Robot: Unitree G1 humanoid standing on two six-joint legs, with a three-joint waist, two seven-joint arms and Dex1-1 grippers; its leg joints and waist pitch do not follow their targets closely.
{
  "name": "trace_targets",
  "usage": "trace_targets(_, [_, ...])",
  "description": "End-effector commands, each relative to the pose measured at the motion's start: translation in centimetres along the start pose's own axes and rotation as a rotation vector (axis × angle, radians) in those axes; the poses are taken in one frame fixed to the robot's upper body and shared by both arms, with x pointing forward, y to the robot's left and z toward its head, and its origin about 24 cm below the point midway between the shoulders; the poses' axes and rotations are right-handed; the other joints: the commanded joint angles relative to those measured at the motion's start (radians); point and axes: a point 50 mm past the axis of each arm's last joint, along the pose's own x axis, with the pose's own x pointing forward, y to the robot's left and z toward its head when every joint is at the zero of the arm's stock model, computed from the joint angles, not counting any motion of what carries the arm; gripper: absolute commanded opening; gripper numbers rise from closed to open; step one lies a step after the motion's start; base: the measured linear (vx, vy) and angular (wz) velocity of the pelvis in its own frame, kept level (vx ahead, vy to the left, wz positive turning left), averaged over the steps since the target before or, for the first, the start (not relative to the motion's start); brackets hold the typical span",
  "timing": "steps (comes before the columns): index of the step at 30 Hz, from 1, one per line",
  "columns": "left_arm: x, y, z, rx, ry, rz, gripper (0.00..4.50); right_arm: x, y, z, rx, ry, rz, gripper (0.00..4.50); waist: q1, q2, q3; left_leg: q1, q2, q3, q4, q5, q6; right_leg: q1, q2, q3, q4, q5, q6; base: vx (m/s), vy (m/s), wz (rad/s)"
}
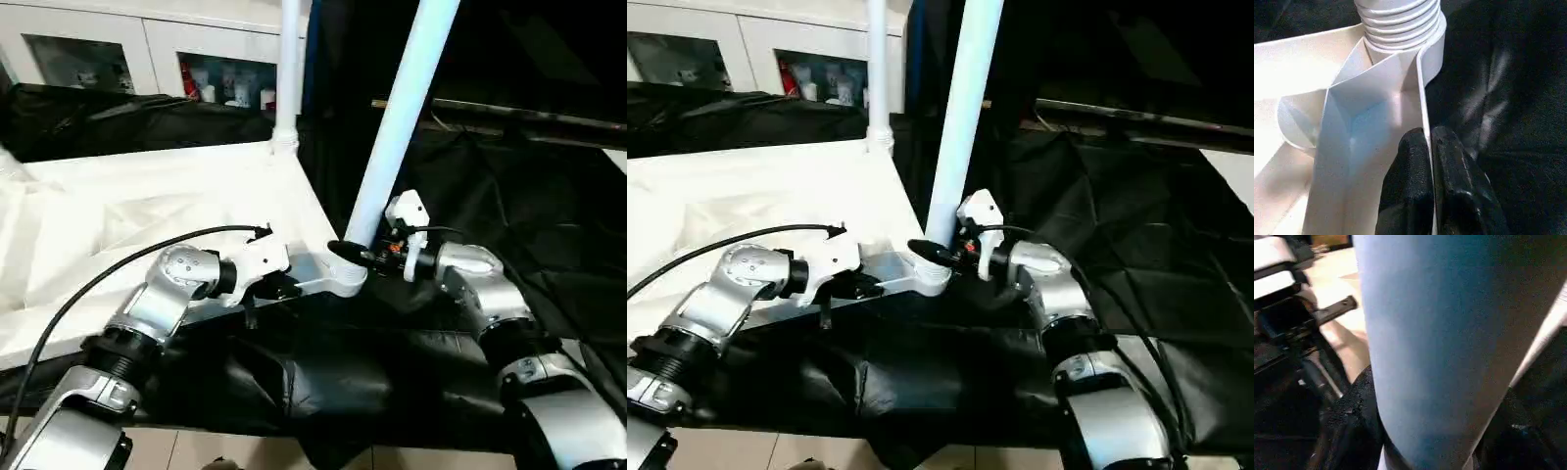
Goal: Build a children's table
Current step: Insert table leg to table base, then rotate leg to tighten
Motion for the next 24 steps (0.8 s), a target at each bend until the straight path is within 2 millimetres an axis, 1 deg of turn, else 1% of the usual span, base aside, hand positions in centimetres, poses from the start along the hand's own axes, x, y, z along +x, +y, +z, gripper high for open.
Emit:
trace_targets(1, [0.7, -0.8, 0.2, 0.047, 0.012, -0.110, 0.00, -0.9, 1.7, -5.3, 0.153, 0.176, 0.048, 1.89, 0.005, 0.026, -0.038, 0.008, 0.073, -0.026, -0.074, -0.263, 0.014, 0.032, -0.103, 0.063, -0.088, -0.175, -0.227, 0.000, 0.000, 0.00])
trace_targets(2, [0.5, -0.9, 0.3, 0.053, 0.008, -0.145, 0.00, -1.1, 1.9, -5.7, 0.147, 0.190, 0.075, 1.89, 0.006, 0.033, -0.035, 0.010, 0.073, -0.028, -0.077, -0.283, 0.006, 0.031, -0.102, 0.063, -0.088, -0.185, -0.231, 0.000, 0.000, 0.00])
trace_targets(3, [0.4, -0.9, 0.3, 0.055, 0.005, -0.158, 0.00, -1.2, 2.0, -5.8, 0.145, 0.195, 0.085, 1.89, 0.005, 0.027, -0.035, 0.009, 0.074, -0.027, -0.078, -0.292, 0.004, 0.032, -0.102, 0.063, -0.088, -0.193, -0.231, 0.000, 0.000, 0.00])
trace_targets(4, [0.4, -0.9, 0.3, 0.055, 0.005, -0.160, 0.00, -1.2, 2.0, -5.8, 0.145, 0.196, 0.087, 1.89, 0.006, 0.029, -0.033, 0.011, 0.074, -0.028, -0.079, -0.302, 0.003, 0.031, -0.102, 0.063, -0.089, -0.208, -0.233, 0.000, 0.000, 0.00])
trace_targets(5, [0.2, -0.9, 0.4, 0.064, 0.005, -0.181, 0.00, -1.3, 2.1, -5.9, 0.136, 0.206, 0.107, 1.89, 0.006, 0.035, -0.034, 0.014, 0.074, -0.028, -0.080, -0.318, -0.004, 0.030, -0.102, 0.062, -0.091, -0.225, -0.234, 0.000, 0.000, 0.00])
trace_targets(6, [0.1, -0.9, 0.5, 0.071, 0.010, -0.192, 0.00, -1.4, 2.1, -5.9, 0.130, 0.210, 0.116, 1.89, 0.006, 0.033, -0.034, 0.015, 0.075, -0.028, -0.080, -0.321, -0.005, 0.030, -0.103, 0.062, -0.092, -0.226, -0.234, 0.000, 0.000, 0.00])
trace_targets(9, [0.1, -0.8, 0.6, 0.080, 0.011, -0.204, 0.00, -1.4, 2.1, -5.9, 0.117, 0.215, 0.129, 1.89, 0.007, 0.037, -0.035, 0.016, 0.078, -0.029, -0.083, -0.320, -0.012, 0.032, -0.101, 0.062, -0.088, -0.192, -0.243, 0.000, 0.000, 0.00])
trace_targets(11, [0.0, -0.8, 0.6, 0.080, 0.007, -0.213, 0.00, -1.4, 2.2, -5.9, 0.114, 0.214, 0.133, 1.89, 0.007, 0.035, -0.036, 0.015, 0.077, -0.028, -0.083, -0.311, -0.010, 0.034, -0.102, 0.061, -0.086, -0.167, -0.251, 0.000, 0.000, 0.00])
trace_targets(14, [0.1, -0.5, 0.8, 0.080, 0.003, -0.200, 0.00, -1.3, 2.3, -5.9, 0.110, 0.203, 0.137, 1.89, 0.009, 0.033, -0.036, 0.014, 0.076, -0.026, -0.081, -0.297, -0.005, 0.036, -0.103, 0.062, -0.086, -0.161, -0.253, 0.000, 0.000, 0.00])
trace_targets(16, [0.1, -0.3, 0.8, 0.076, 0.003, -0.181, 0.00, -1.2, 2.2, -6.0, 0.112, 0.197, 0.126, 1.89, 0.011, 0.035, -0.035, 0.015, 0.076, -0.026, -0.082, -0.300, -0.004, 0.035, -0.104, 0.062, -0.088, -0.176, -0.252, 0.000, 0.000, 0.00])
trace_targets(18, [0.2, -0.1, 0.9, 0.065, -0.001, -0.161, 0.00, -1.2, 2.1, -6.0, 0.118, 0.182, 0.098, 1.89, 0.012, 0.035, -0.030, 0.018, 0.077, -0.028, -0.084, -0.340, -0.012, 0.031, -0.106, 0.062, -0.095, -0.253, -0.240, 0.000, 0.000, 0.00])
trace_targets(20, [0.2, 0.1, 1.0, 0.055, -0.007, -0.142, 0.00, -1.2, 2.0, -6.0, 0.122, 0.168, 0.073, 1.89, 0.014, 0.034, -0.031, 0.020, 0.078, -0.030, -0.085, -0.356, -0.019, 0.029, -0.109, 0.064, -0.099, -0.292, -0.228, 0.000, 0.000, 0.00])
trace_targets(21, [0.2, 0.2, 1.1, 0.047, -0.009, -0.128, 0.00, -1.2, 1.9, -6.0, 0.124, 0.160, 0.053, 1.89, 0.014, 0.035, -0.030, 0.021, 0.078, -0.030, -0.085, -0.359, -0.021, 0.028, -0.108, 0.065, -0.100, -0.296, -0.226, 0.000, 0.000, 0.00])
trace_targets(22, [0.3, 0.5, 1.2, 0.034, -0.007, -0.103, 0.00, -1.2, 1.7, -6.0, 0.127, 0.147, 0.011, 1.89, 0.013, 0.034, -0.026, 0.021, 0.078, -0.031, -0.087, -0.372, -0.023, 0.025, -0.107, 0.066, -0.101, -0.310, -0.221, 0.000, 0.000, 0.00])
trace_targets(23, [0.4, 0.8, 1.3, 0.019, -0.002, -0.082, 0.00, -1.3, 1.5, -6.1, 0.128, 0.153, -0.035, 1.89, 0.012, 0.032, -0.025, 0.026, 0.077, -0.033, -0.088, -0.393, -0.029, 0.023, -0.108, 0.065, -0.105, -0.348, -0.210, 0.000, 0.000, 0.00])
trace_targets(24, [0.4, 1.1, 1.3, -0.001, 0.005, -0.056, 0.00, -1.3, 1.2, -6.3, 0.129, 0.163, -0.082, 1.89, 0.012, 0.033, -0.023, 0.028, 0.076, -0.034, -0.088, -0.410, -0.031, 0.020, -0.109, 0.065, -0.108, -0.380, -0.204, 0.000, 0.000, 0.00])
